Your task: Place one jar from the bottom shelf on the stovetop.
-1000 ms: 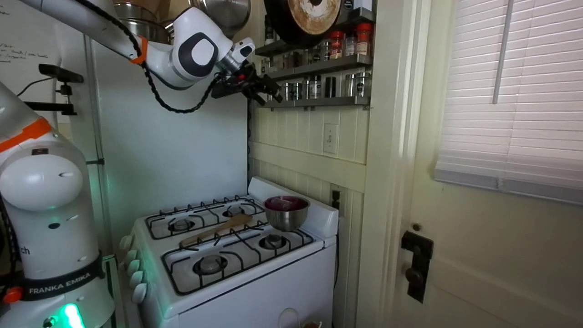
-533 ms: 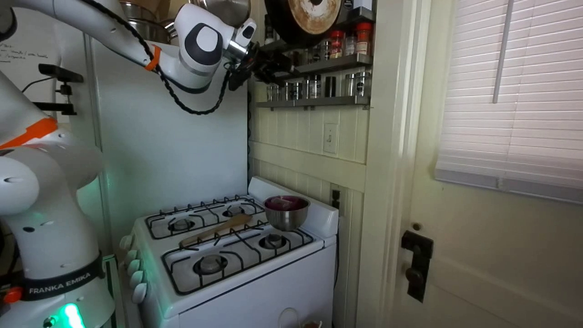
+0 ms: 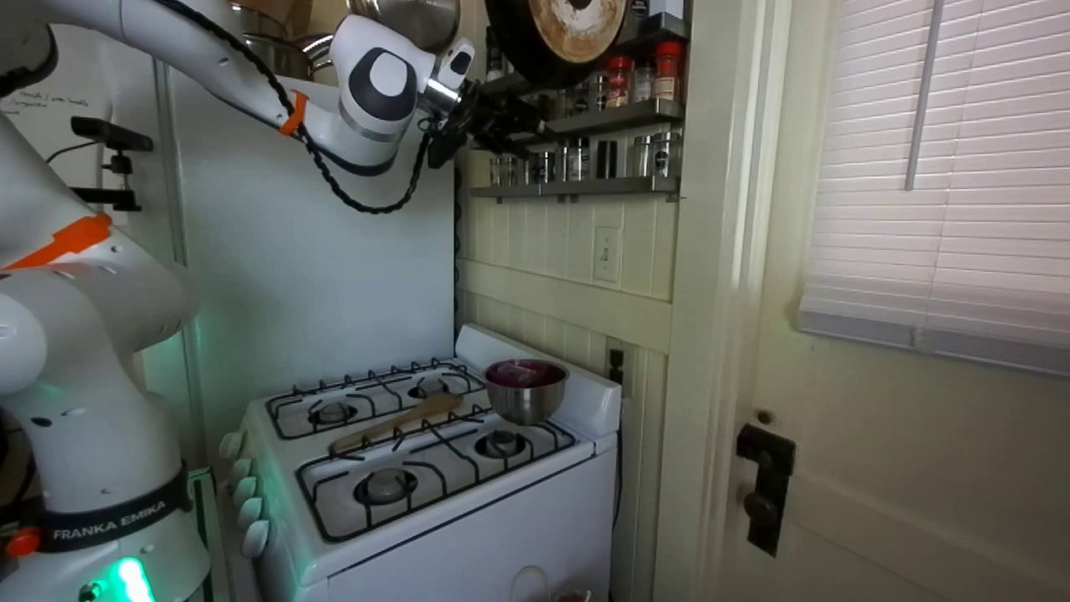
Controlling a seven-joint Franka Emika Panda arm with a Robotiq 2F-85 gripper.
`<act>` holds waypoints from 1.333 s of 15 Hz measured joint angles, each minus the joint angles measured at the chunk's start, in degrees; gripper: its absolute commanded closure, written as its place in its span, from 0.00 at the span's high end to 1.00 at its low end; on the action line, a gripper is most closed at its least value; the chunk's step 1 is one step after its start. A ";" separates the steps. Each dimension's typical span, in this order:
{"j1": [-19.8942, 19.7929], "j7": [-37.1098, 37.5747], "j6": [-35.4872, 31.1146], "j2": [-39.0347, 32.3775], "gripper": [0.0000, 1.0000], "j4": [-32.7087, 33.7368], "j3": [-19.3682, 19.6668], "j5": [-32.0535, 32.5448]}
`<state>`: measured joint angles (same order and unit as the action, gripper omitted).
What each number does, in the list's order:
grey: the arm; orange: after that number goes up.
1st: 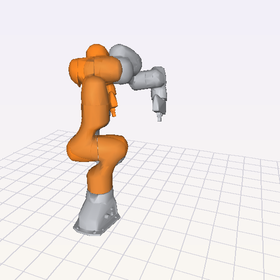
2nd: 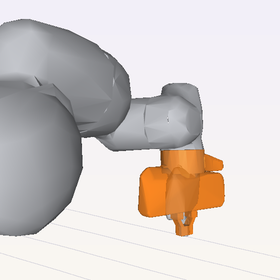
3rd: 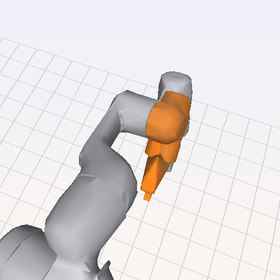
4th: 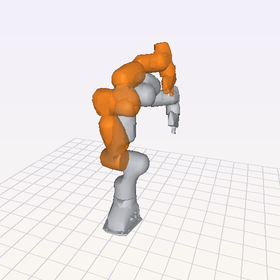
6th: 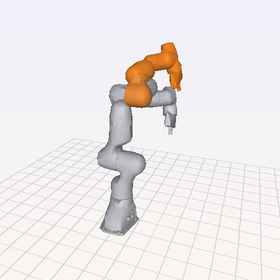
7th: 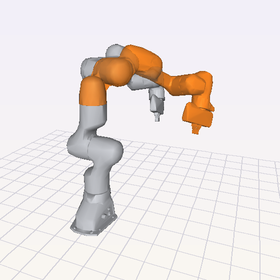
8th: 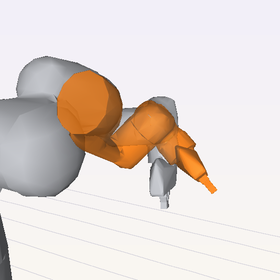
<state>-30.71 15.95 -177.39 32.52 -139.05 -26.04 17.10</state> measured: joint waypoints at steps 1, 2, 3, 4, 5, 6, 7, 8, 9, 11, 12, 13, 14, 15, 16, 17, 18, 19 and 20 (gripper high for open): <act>-0.17 0.00 -0.05 0.01 1.00 0.01 -0.15 0.04; -0.27 -0.08 -0.90 -0.10 1.00 0.03 -0.25 0.09; -0.13 -0.22 -2.57 -0.44 1.00 0.03 -0.26 0.09; 0.14 -0.24 -4.61 -1.05 1.00 0.05 -0.27 0.09; 0.26 -0.24 -6.65 -1.80 1.00 0.10 -0.37 0.09; 0.26 -0.21 -8.50 -2.49 1.00 0.16 -0.44 0.04; 0.25 -0.12 -10.11 -3.17 1.00 0.21 -0.44 -0.03; 0.26 0.12 -11.53 -3.91 1.00 0.24 -0.40 -0.14; 0.28 0.42 -12.70 -4.58 1.00 0.25 -0.31 -0.22; 2.12 0.85 -14.92 -6.52 1.00 0.28 1.27 -0.24; 4.77 0.93 -15.38 -7.95 1.00 0.33 3.25 -0.18; 6.36 0.76 -15.43 -8.96 1.00 0.42 4.34 -0.17; 6.02 0.75 -15.43 -9.09 1.00 0.48 4.23 -0.17; 5.65 0.75 -15.43 -9.00 1.00 0.60 4.04 -0.17; 4.61 0.61 -15.43 -8.72 1.00 0.76 3.25 -0.17; 3.22 0.60 -15.43 -8.47 1.00 0.95 2.21 -0.17; 1.75 0.56 -15.43 -8.46 1.00 1.30 1.18 -0.17; 0.20 0.56 -15.43 -8.52 1.00 1.76 0.06 -0.17; -1.22 0.55 -15.43 -8.67 1.00 2.30 -1.03 -0.17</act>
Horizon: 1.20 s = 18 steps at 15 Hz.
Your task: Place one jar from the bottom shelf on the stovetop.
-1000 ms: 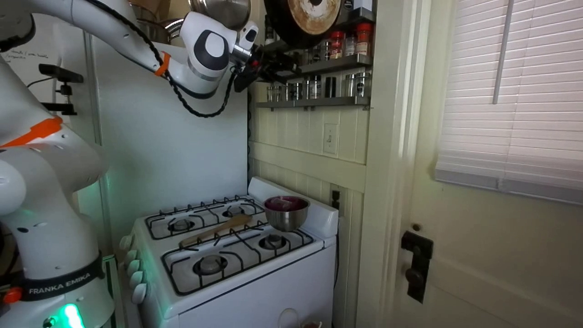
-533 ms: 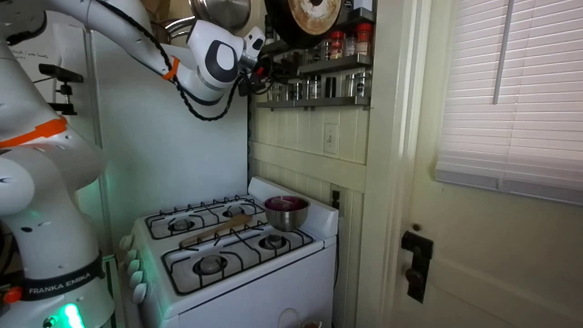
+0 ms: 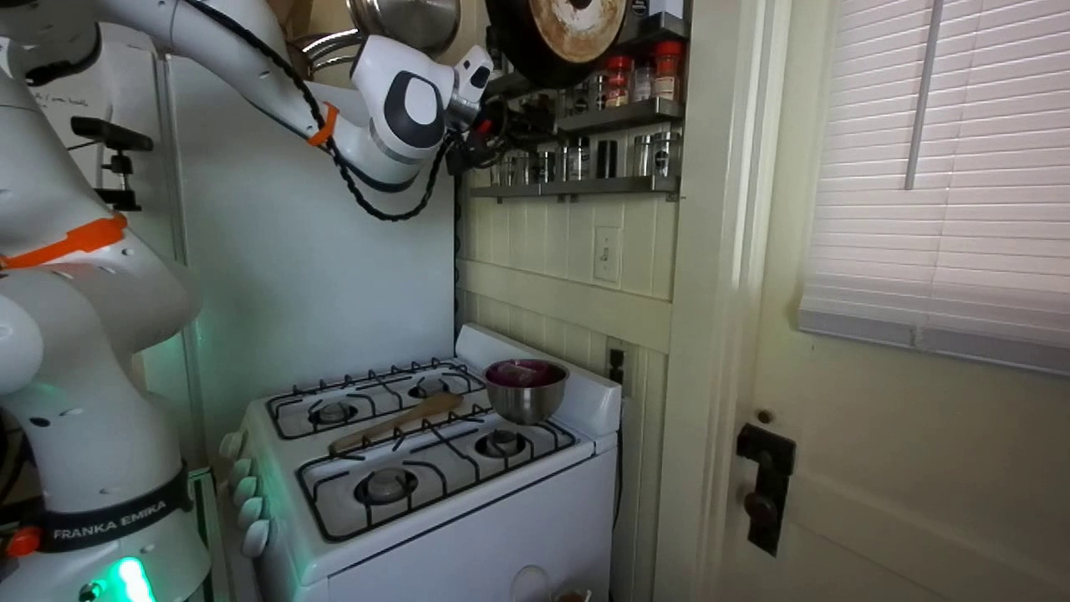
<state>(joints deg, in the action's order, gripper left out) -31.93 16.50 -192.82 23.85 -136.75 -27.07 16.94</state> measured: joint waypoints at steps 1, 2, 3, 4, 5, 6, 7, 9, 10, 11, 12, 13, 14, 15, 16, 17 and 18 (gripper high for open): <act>-1.41 0.00 0.00 -0.26 1.00 0.55 -1.09 0.00; -2.72 -0.03 0.00 -0.60 1.00 1.17 -2.16 0.00; -3.91 -0.03 0.00 -1.06 1.00 1.84 -3.24 0.00; -4.97 -0.05 0.00 -1.57 1.00 2.52 -4.27 0.00; -5.80 -0.05 0.00 -2.11 1.00 3.14 -5.18 0.00; -6.55 -0.07 0.00 -2.74 1.00 3.71 -6.12 0.00; -7.25 -0.08 0.00 -3.40 1.00 4.26 -7.10 0.01; -8.43 -0.09 0.00 -4.69 1.00 5.15 -8.89 0.01; -8.98 -0.09 0.00 -5.33 1.00 5.58 -9.69 0.01; -9.52 -0.09 0.00 -5.86 1.00 5.97 -10.35 0.01; -10.03 -0.09 0.00 -6.35 1.00 6.34 -10.92 0.01; -10.51 -0.09 0.00 -6.79 1.00 6.68 -11.39 0.01; -11.07 -0.10 0.00 -7.23 1.00 7.11 -11.90 0.01; -11.59 -0.11 0.00 -7.67 1.00 7.55 -12.36 0.01; -12.06 -0.13 0.00 -8.07 1.00 7.94 -12.77 0.01; -12.56 -0.18 0.00 -8.48 1.00 8.35 -13.23 0.01; -13.04 -0.31 0.00 -8.90 1.00 8.80 -13.71 0.01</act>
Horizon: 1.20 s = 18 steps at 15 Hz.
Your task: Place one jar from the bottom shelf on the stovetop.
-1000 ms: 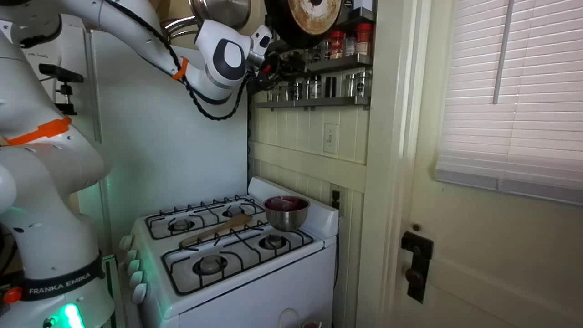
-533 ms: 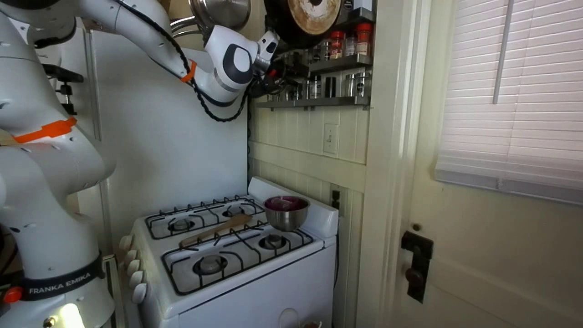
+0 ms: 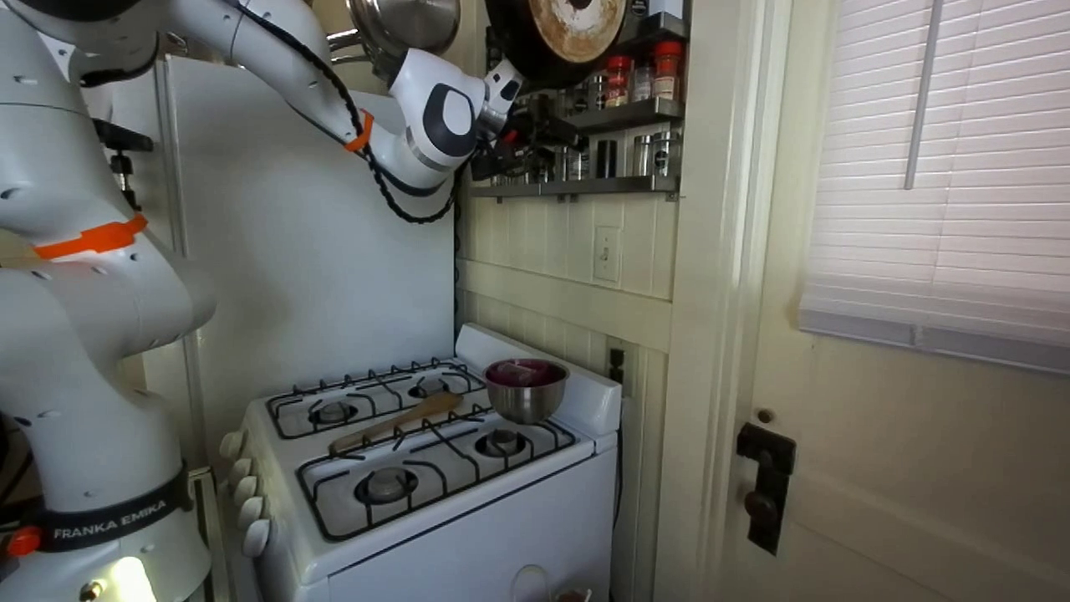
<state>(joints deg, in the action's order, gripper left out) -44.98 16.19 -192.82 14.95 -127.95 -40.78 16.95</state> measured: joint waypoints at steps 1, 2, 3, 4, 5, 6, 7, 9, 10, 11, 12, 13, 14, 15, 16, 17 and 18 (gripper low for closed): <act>-0.42 -0.19 0.00 -0.44 1.00 0.45 -0.45 0.02; -0.86 -0.44 0.00 -0.91 1.00 0.91 -0.94 0.02; -1.24 -0.62 0.01 -1.37 0.99 1.38 -1.40 0.02; -1.60 -0.86 0.05 -1.88 0.98 1.85 -1.87 0.02; -1.98 -1.14 0.06 -2.36 0.98 2.25 -2.36 0.04; -2.35 -1.47 0.08 -2.80 0.98 2.61 -2.84 0.05; -2.68 -1.74 0.11 -3.25 0.97 2.96 -3.29 0.05; -3.25 -2.14 0.20 -4.09 0.95 3.55 -4.09 0.05; -3.44 -2.35 0.24 -4.46 0.96 3.70 -4.41 0.05; -3.64 -2.66 0.33 -4.83 0.95 3.84 -4.74 0.07; -3.85 -2.89 0.54 -5.14 0.96 3.99 -5.10 0.07; -4.07 -3.14 0.74 -5.50 0.95 4.21 -5.46 0.07; -4.26 -3.37 0.95 -5.81 0.95 4.41 -5.80 0.08; -4.41 -3.71 1.15 -6.13 0.94 4.63 -6.09 0.08; -4.52 -3.96 1.33 -6.40 0.92 4.81 -6.34 0.08; -4.56 -4.16 1.52 -6.64 0.90 4.98 -6.51 0.09; -4.60 -4.32 1.66 -6.92 0.87 5.14 -6.71 0.09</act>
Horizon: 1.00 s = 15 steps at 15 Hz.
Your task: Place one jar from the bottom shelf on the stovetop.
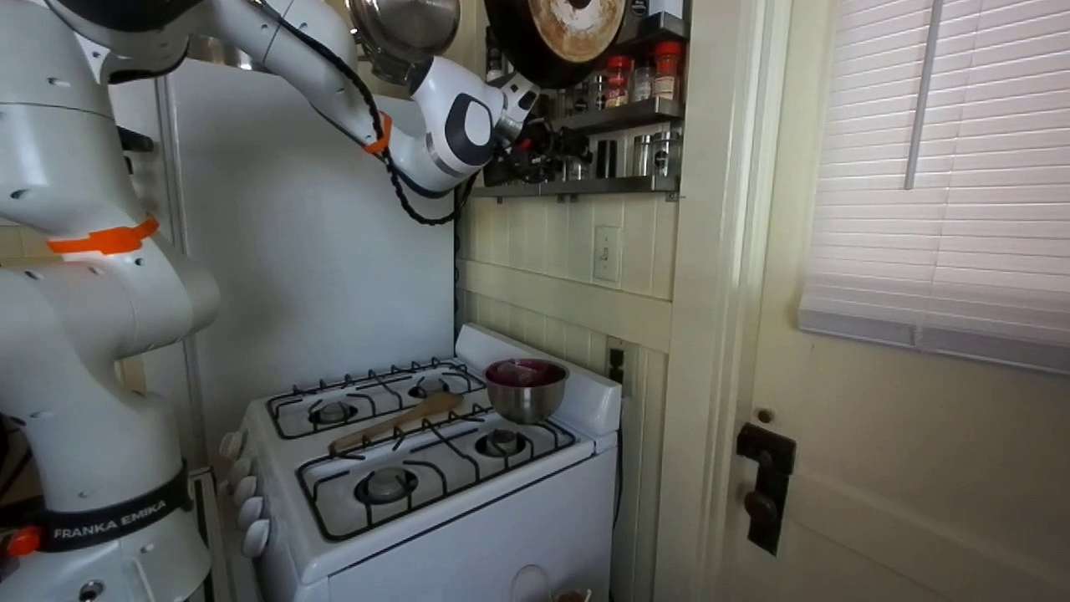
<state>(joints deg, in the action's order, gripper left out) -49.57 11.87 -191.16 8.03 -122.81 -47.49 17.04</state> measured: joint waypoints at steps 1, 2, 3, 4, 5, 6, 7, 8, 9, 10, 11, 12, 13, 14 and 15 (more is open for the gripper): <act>-0.04 -0.16 0.08 -0.24 0.88 0.11 -0.19 0.00; -0.07 -0.32 0.14 -0.49 0.86 0.23 -0.36 0.01; -0.09 -0.56 0.18 -0.74 0.85 0.39 -0.51 0.01; -0.11 -0.72 0.22 -0.96 0.83 0.54 -0.62 0.01; -0.13 -0.83 0.24 -1.16 0.82 0.66 -0.71 0.01; -0.13 -0.94 0.25 -1.36 0.75 0.77 -0.78 0.01; -0.13 -1.04 0.25 -1.56 0.57 0.87 -0.84 0.01; -0.14 -1.06 0.25 -1.69 0.55 0.91 -0.88 0.01; -0.15 -1.09 0.25 -1.79 0.47 0.92 -0.90 0.01; -0.16 -1.09 0.25 -1.87 0.37 0.92 -0.91 0.01; -0.16 -1.09 0.25 -1.95 0.30 0.92 -0.91 0.01; -0.16 -1.09 0.25 -2.04 0.22 0.92 -0.93 0.01; -0.16 -1.09 0.25 -2.12 0.20 0.94 -0.94 0.00; -0.16 -1.09 0.25 -2.12 0.20 0.98 -0.95 0.00; -0.16 -1.09 0.25 -2.12 0.19 1.01 -0.95 0.00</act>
<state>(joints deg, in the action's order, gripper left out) -49.73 10.78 -190.91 5.91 -121.81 -48.44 17.05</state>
